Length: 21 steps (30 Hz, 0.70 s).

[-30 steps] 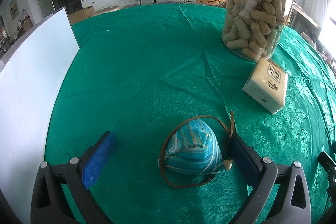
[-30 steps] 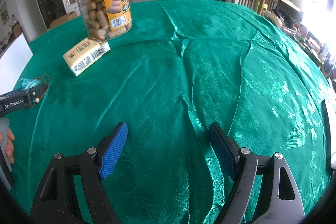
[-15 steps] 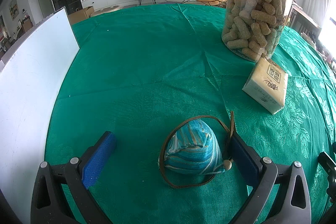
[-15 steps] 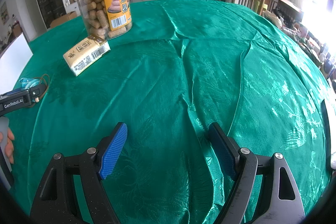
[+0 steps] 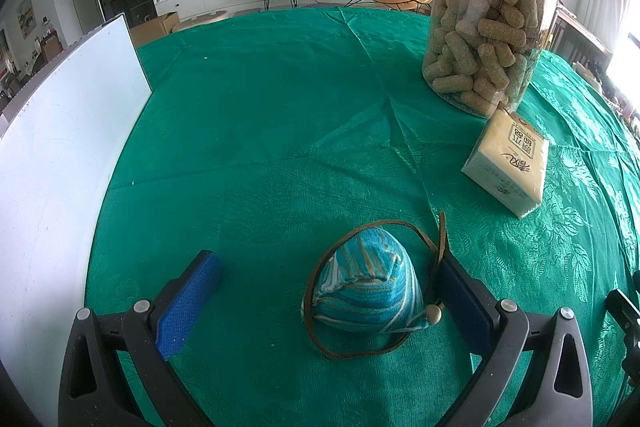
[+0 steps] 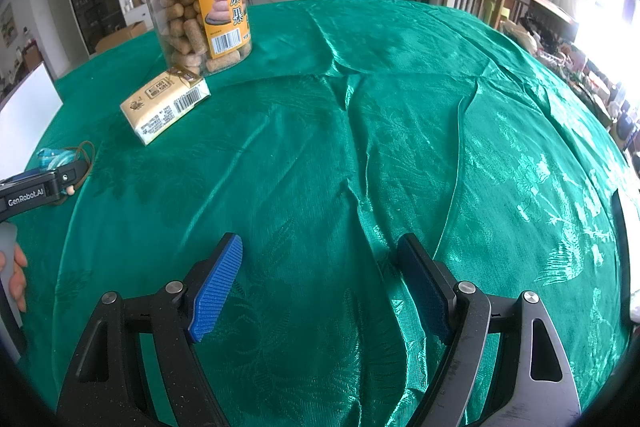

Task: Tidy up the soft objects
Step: 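Grasp the blue-striped mask pouch with the left gripper, then lift the mask pouch with the left gripper while the right grasps the cream tissue pack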

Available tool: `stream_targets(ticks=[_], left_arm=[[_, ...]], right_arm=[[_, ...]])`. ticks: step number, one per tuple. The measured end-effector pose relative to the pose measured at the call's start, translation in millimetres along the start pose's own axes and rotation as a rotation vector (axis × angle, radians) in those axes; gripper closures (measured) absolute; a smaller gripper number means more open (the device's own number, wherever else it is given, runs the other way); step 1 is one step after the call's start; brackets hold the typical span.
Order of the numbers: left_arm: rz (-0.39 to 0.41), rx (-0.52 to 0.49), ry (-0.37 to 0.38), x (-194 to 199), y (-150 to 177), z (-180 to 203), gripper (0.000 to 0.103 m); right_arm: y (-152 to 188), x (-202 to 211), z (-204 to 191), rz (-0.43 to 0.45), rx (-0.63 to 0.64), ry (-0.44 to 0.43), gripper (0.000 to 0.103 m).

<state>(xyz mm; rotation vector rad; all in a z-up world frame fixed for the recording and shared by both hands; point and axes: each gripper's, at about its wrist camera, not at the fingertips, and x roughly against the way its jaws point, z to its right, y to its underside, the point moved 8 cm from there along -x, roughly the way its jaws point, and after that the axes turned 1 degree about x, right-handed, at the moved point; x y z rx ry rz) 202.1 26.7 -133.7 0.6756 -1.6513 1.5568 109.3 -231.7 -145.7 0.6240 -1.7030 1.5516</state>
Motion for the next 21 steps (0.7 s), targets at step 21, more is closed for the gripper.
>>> stream_targets(ticks=[21], left_arm=[[0.001,-0.001,0.000,0,0,0,0.000]], right_arm=[[-110,-58,-108,-0.265,-0.218,-0.290,0.014]])
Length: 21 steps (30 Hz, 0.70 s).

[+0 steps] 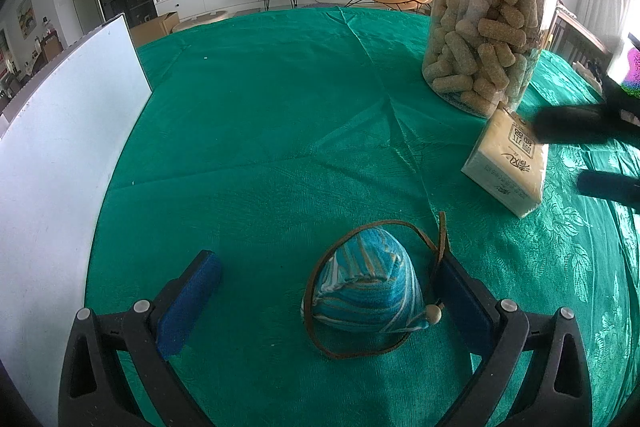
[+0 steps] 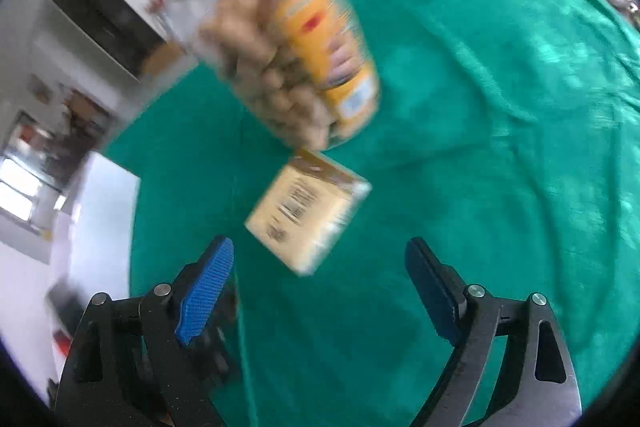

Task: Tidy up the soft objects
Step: 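Lift the mask pouch with the left gripper while the right grasps the cream tissue pack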

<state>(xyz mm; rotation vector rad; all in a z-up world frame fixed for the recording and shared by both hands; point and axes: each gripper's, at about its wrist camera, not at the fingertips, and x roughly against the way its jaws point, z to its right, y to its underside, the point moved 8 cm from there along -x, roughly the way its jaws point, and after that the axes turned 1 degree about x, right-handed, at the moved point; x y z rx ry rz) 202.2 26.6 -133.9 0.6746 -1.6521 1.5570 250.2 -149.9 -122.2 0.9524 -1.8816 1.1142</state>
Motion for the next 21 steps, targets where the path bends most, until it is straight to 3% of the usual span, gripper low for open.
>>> stream_targets(ticks=[3,6,8,9,10,16,21], left_arm=[[0.000,0.000,0.000,0,0,-2,0.000],[0.000,0.000,0.000,1,3,-2,0.000],[0.001,0.000,0.000,1,3,-1,0.000],[0.001,0.000,0.000,2,3,0,0.000],[0.001,0.000,0.000,2,3,0,0.000],[0.001,-0.001,0.000,1,3,3,0.000],[-0.006,-0.012,0.015,2,4,5,0.000]], right_arm=[[3,-28,-18,-0.047,0.014,0.052,0.012],[5,-33,-26,-0.007,0.167,0.168,0.013],[9,-29,-22,0.023,0.245,0.218,0.020],[13,-25,-17,0.044,0.286,0.242,0.036],[16,-20,-12,0.067,0.323,0.264,0.036],[52,17,36,0.124,0.398,0.240,0.036],[75,44,77,0.113,0.378,0.150,0.034]])
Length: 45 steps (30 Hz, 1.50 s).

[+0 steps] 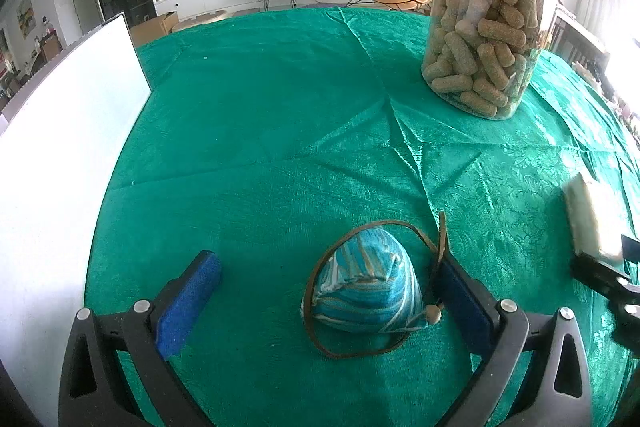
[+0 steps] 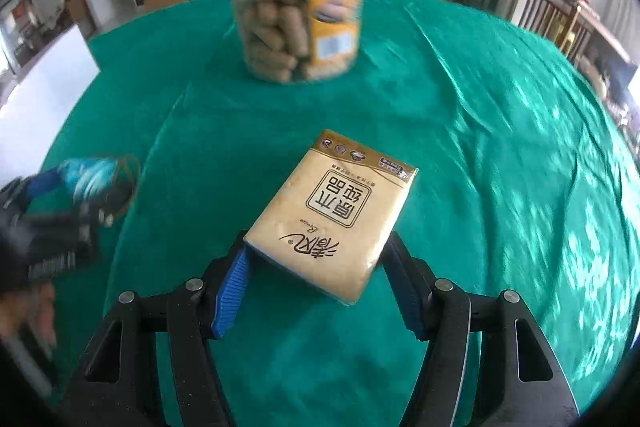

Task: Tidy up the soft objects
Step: 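Lift the mask pouch with the left gripper while the right grasps the cream tissue pack, then carry the mask pouch and tissue pack into the white box and release both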

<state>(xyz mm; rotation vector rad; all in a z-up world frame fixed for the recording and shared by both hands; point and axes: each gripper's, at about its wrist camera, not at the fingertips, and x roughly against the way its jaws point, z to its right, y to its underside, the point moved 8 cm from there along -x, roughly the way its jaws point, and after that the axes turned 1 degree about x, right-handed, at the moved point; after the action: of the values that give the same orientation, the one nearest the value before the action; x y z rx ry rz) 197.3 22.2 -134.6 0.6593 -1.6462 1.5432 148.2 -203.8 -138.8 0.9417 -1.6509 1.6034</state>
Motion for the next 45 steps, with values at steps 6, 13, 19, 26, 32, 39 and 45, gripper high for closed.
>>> stream_targets(ticks=[6,13,19,26,32,39,45], left_arm=[[-0.074,-0.052,0.048,9,9,0,0.000],[-0.060,0.032,0.099,9,0,-6,0.004],[0.013,0.022,0.167,16,-6,5,0.059],[0.082,0.177,0.290,81,1,-10,0.059],[0.182,0.238,0.248,190,5,-99,0.059],[0.127,0.261,-0.217,243,65,-264,0.053],[0.074,0.390,-0.343,248,114,-326,0.025]], right_arm=[[-2,1,14,-0.118,-0.037,-0.072,0.030],[-8,-3,23,-0.168,-0.292,-0.113,0.024],[2,12,38,-0.165,-0.254,-0.047,0.045],[-3,66,14,-0.100,-0.205,-0.143,0.045],[-39,140,-138,-0.033,0.040,-0.381,0.045],[-21,193,-328,-0.054,0.299,-0.668,0.044],[26,175,-395,-0.195,0.354,-0.718,0.031]])
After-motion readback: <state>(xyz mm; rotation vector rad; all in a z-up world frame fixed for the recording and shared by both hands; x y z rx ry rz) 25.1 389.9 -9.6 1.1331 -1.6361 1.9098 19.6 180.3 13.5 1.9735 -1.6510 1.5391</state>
